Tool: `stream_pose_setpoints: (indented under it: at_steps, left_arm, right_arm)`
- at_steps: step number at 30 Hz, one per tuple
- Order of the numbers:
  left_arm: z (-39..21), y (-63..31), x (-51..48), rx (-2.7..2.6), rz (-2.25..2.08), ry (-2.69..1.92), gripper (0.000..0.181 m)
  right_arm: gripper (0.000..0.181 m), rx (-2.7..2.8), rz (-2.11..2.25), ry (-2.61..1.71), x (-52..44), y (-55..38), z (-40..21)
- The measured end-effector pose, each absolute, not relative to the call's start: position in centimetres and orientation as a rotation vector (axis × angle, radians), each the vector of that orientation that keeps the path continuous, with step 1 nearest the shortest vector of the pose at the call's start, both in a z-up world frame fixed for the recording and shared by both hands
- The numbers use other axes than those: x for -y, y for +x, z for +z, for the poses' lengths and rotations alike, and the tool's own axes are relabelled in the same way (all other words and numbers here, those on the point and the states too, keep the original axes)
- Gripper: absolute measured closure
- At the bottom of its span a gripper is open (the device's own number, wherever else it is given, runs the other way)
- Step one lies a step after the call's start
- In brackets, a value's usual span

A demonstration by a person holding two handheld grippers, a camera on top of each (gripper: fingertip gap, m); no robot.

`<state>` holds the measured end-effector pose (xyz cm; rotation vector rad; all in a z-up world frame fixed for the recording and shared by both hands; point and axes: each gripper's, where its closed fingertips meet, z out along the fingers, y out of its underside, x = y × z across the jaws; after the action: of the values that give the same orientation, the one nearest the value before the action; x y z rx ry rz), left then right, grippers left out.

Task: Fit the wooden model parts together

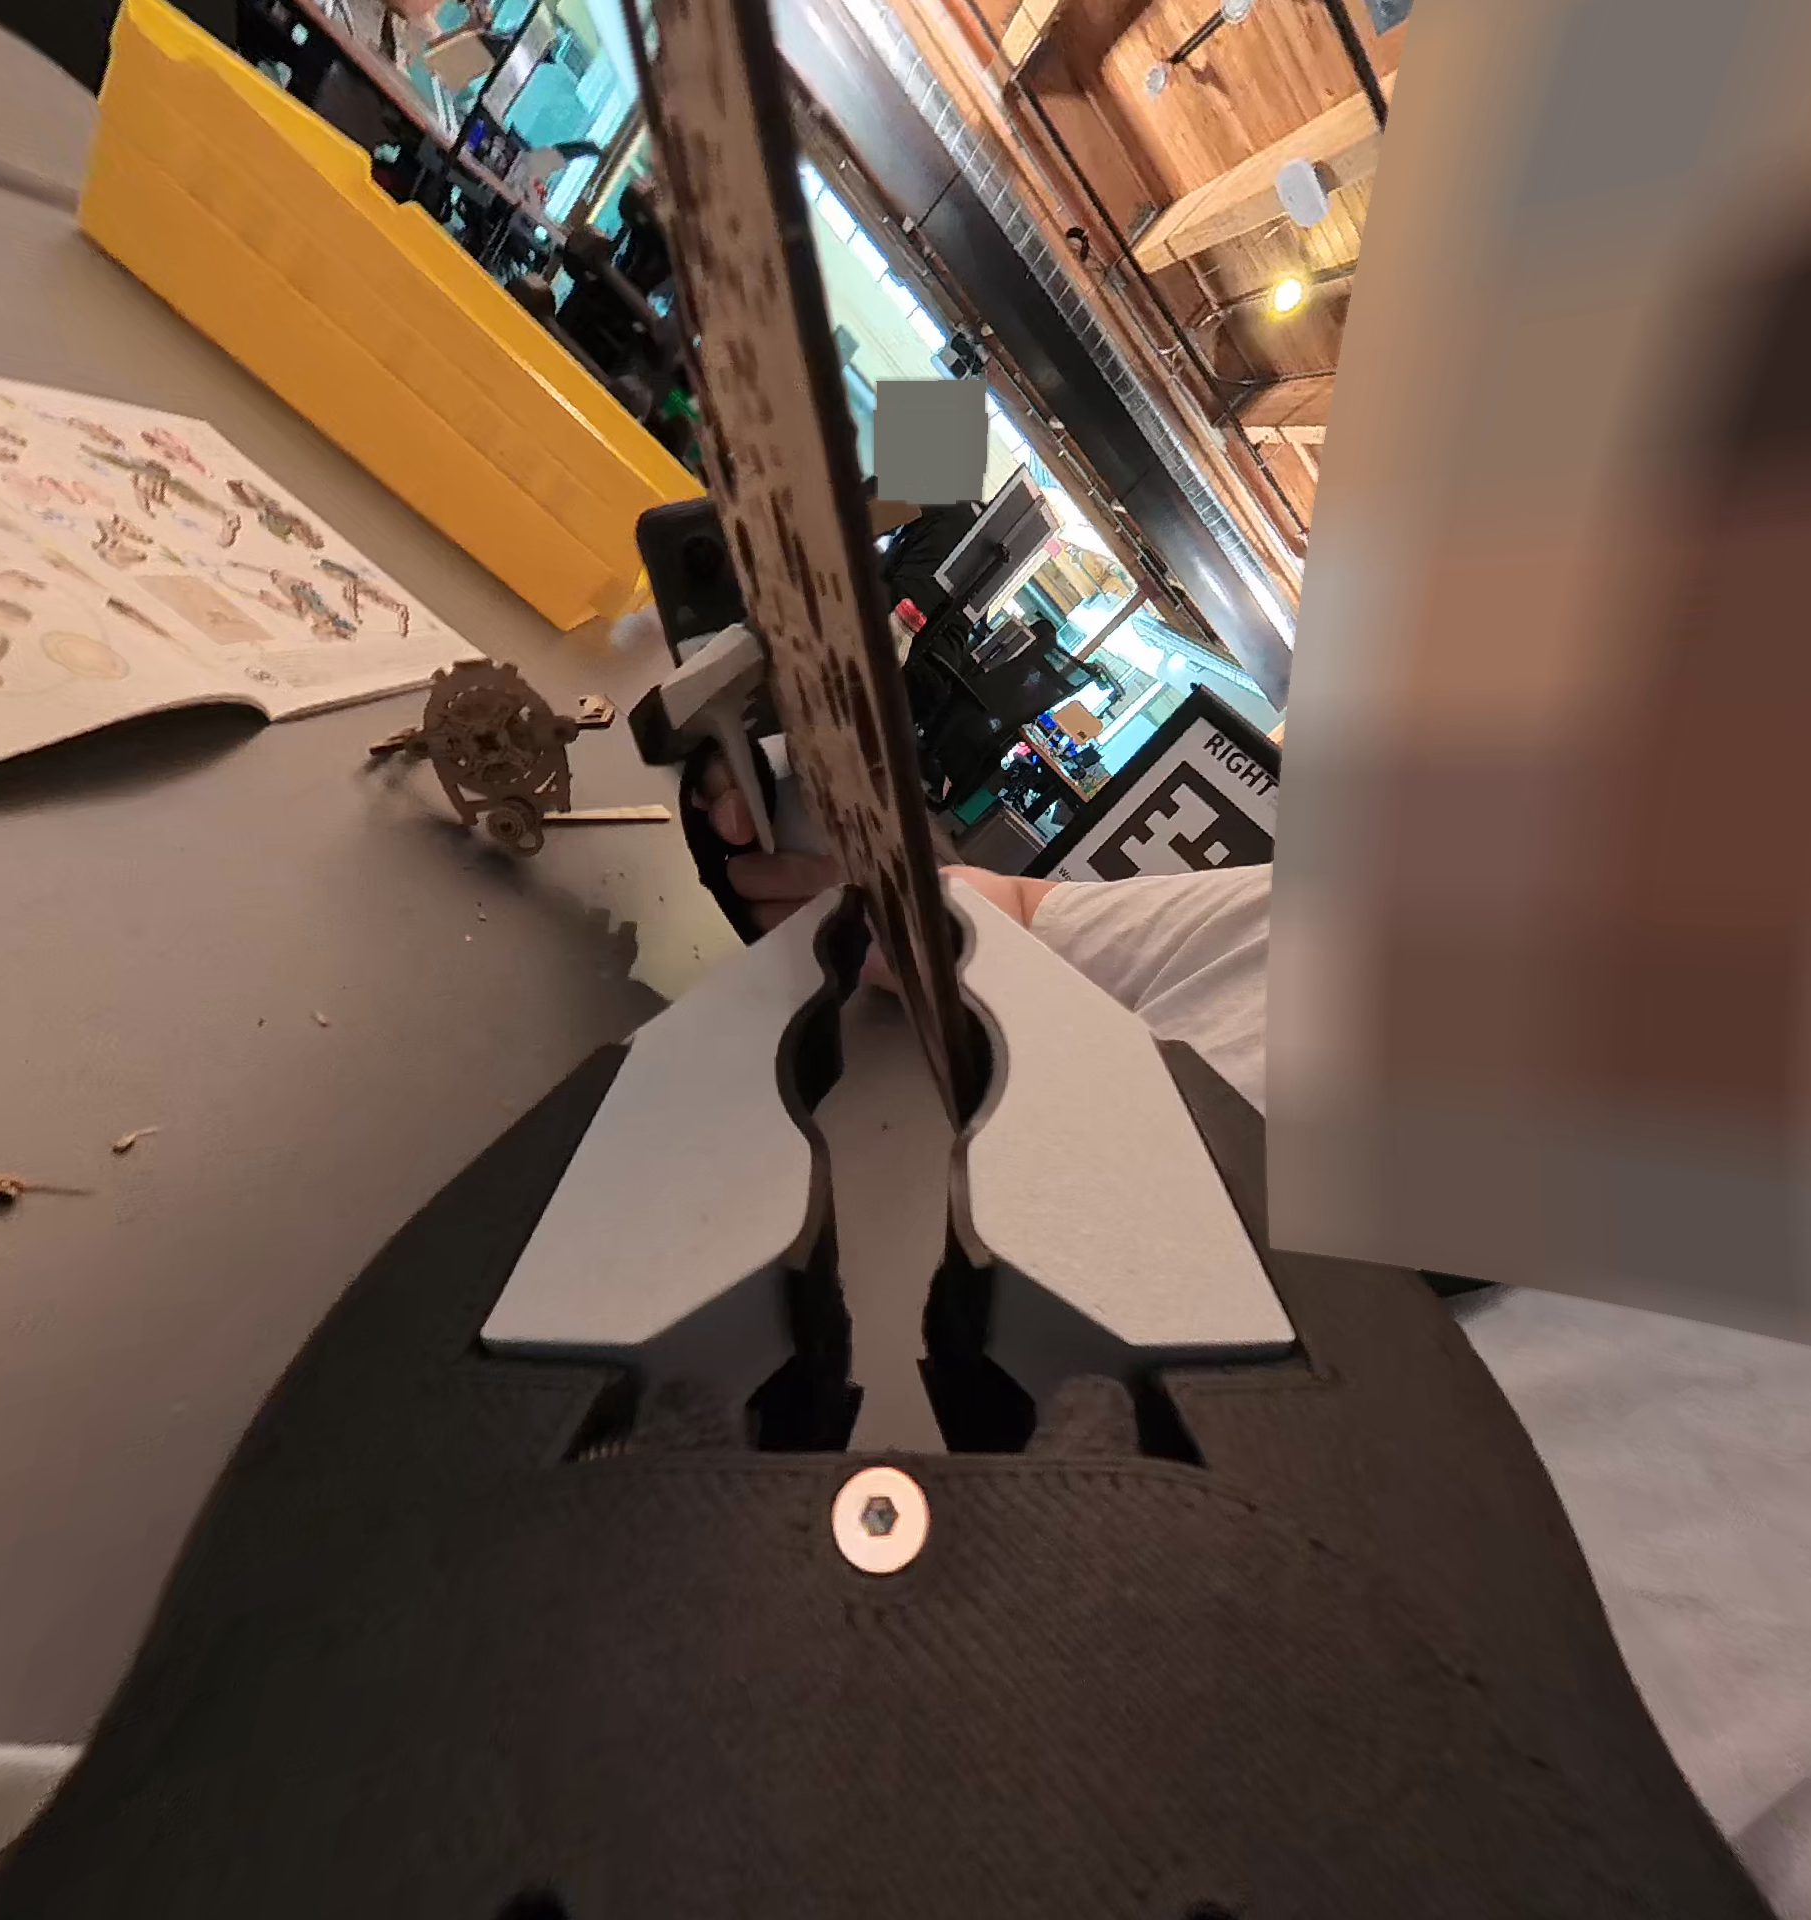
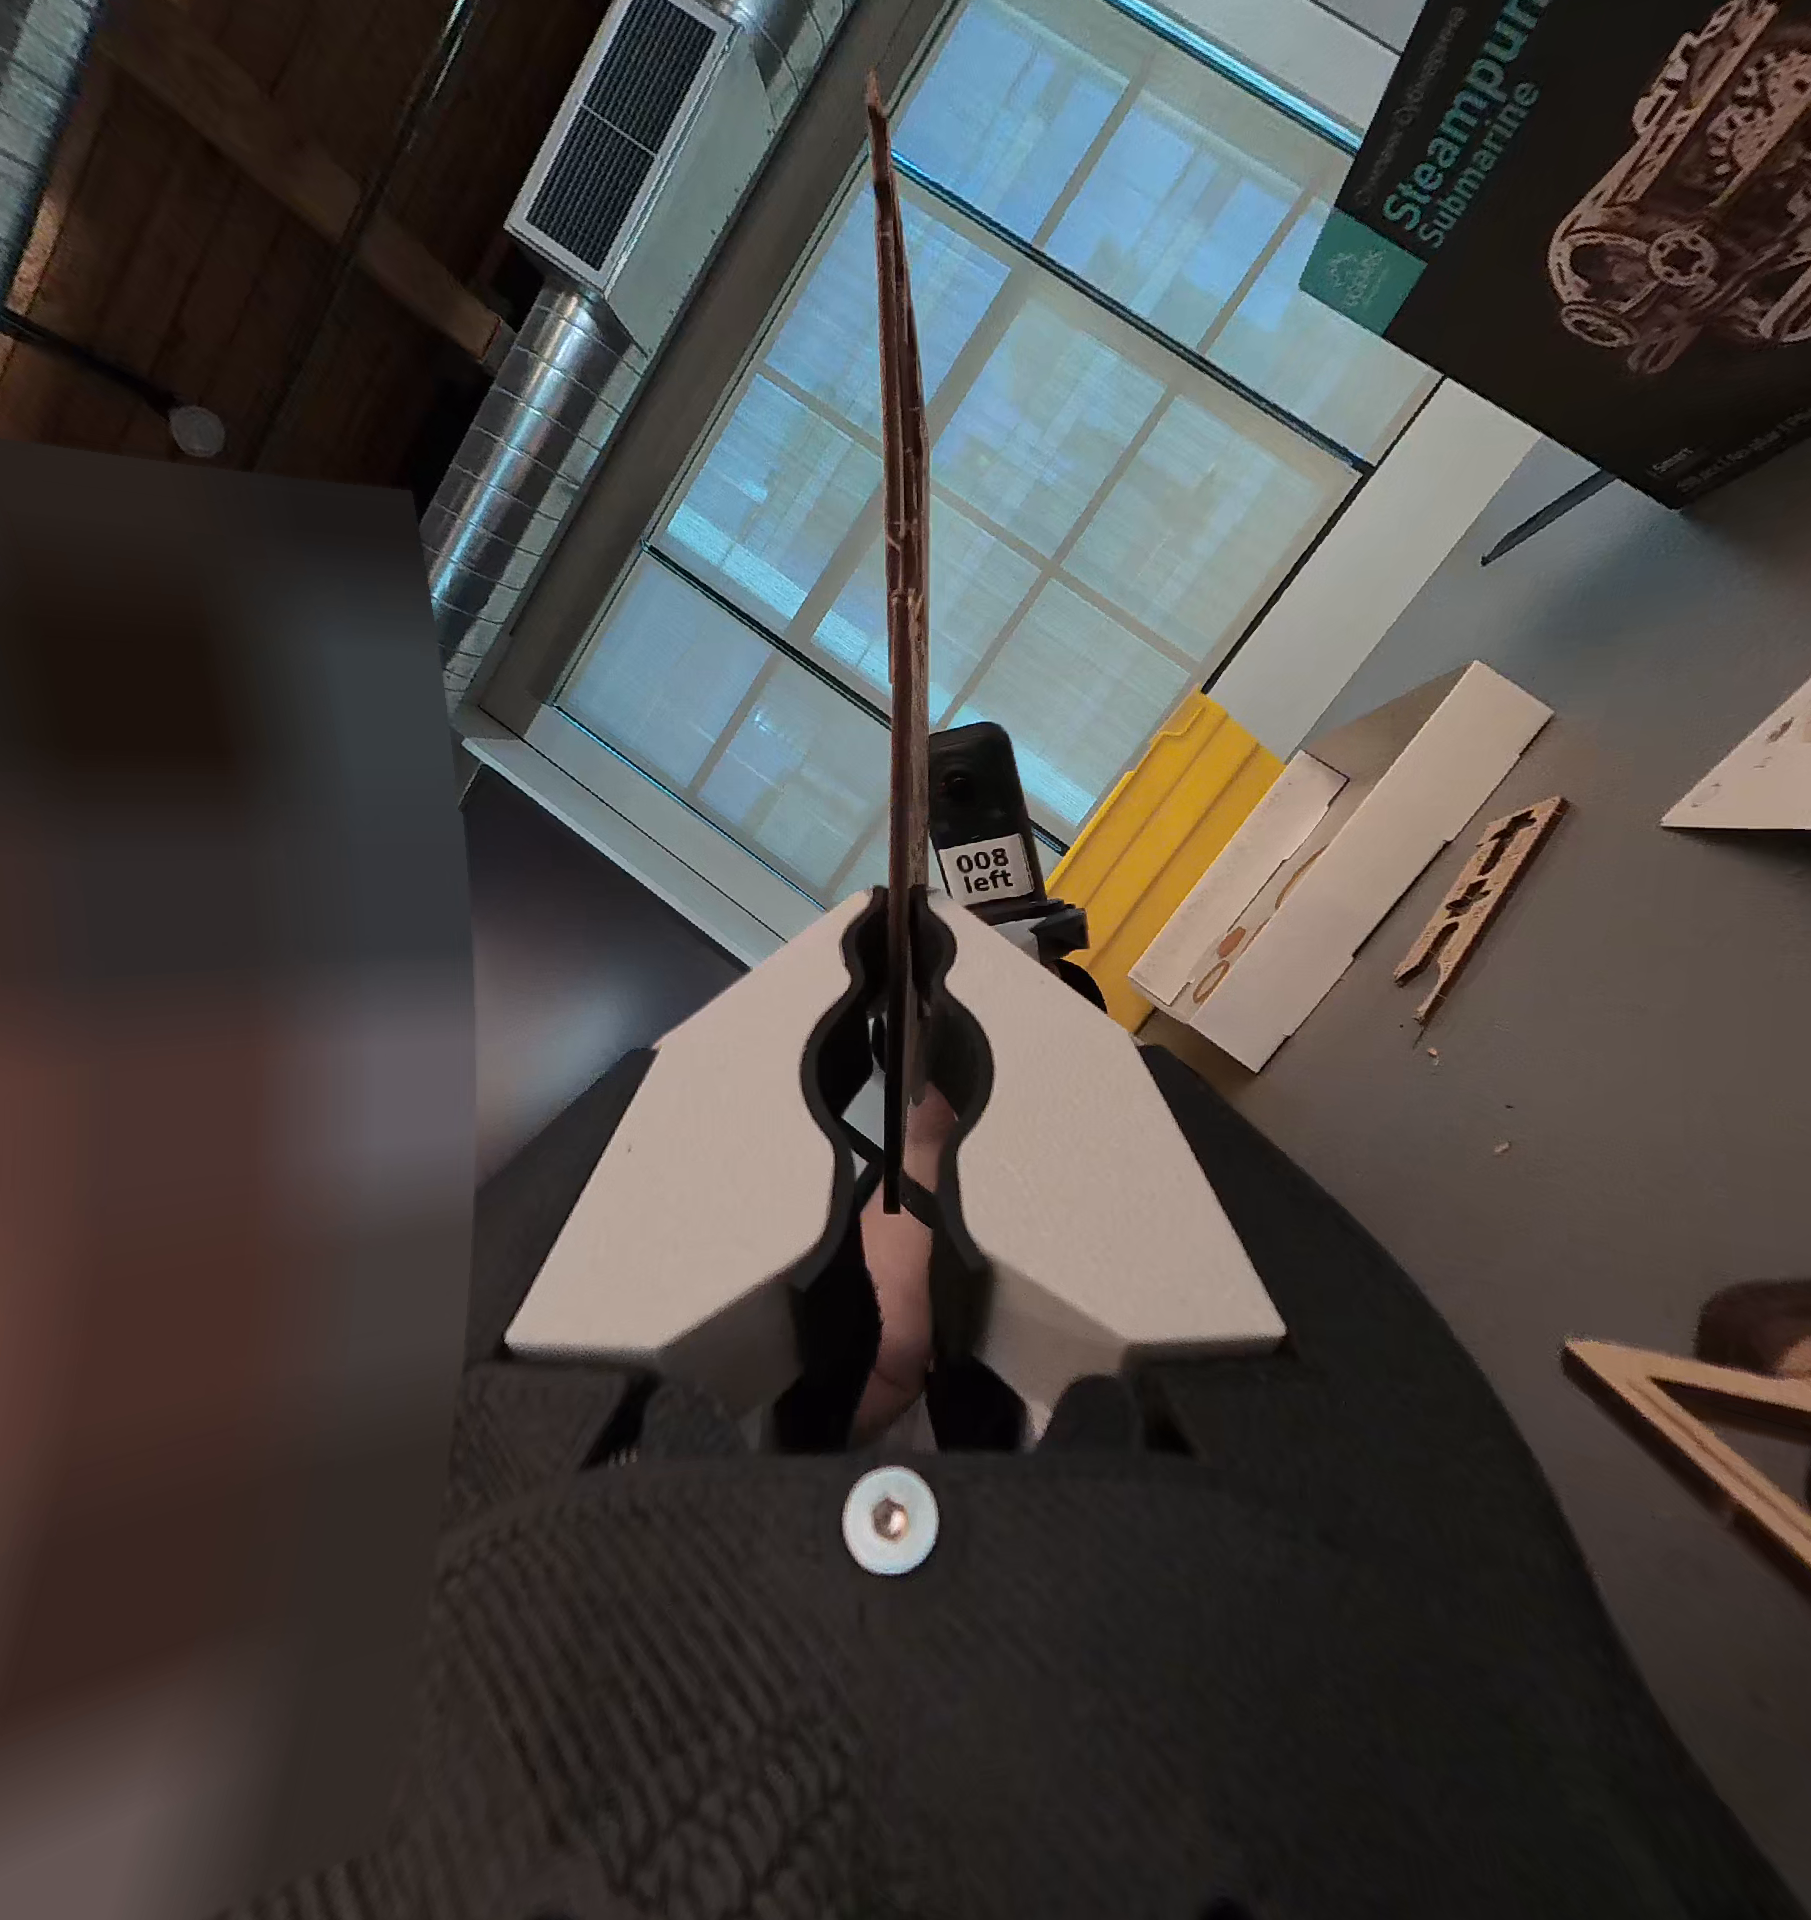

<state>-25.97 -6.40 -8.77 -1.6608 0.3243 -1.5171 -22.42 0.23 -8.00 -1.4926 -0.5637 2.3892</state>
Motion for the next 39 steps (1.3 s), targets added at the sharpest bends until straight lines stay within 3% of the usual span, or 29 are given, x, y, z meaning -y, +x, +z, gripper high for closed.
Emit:
stream_pose_setpoints:
  at_steps: [1, 6, 23, 39]
  left_arm:
    - [-9.0, -26.0, 6.3, -0.320, -1.506, -1.671, 0.172]
    - [-9.7, -26.5, 5.9, -0.291, -1.460, -1.724, 0.180]
    - [-9.2, -27.7, 5.3, -0.253, -1.384, -1.699, 0.180]
    - [-8.4, -28.1, 5.3, -0.277, -1.311, -1.643, 0.180]
  right_arm:
    - [0.181, 0.574, 2.378, -1.489, -0.2, -22.4, -8.0]
    - [0.179, 0.643, 2.318, -1.449, 0.1, -22.5, -7.7]
    - [0.158, 0.671, 2.235, -1.490, -0.1, -23.0, -8.5]
    - [0.165, 0.736, 2.256, -1.482, 1.0, -23.4, -8.9]
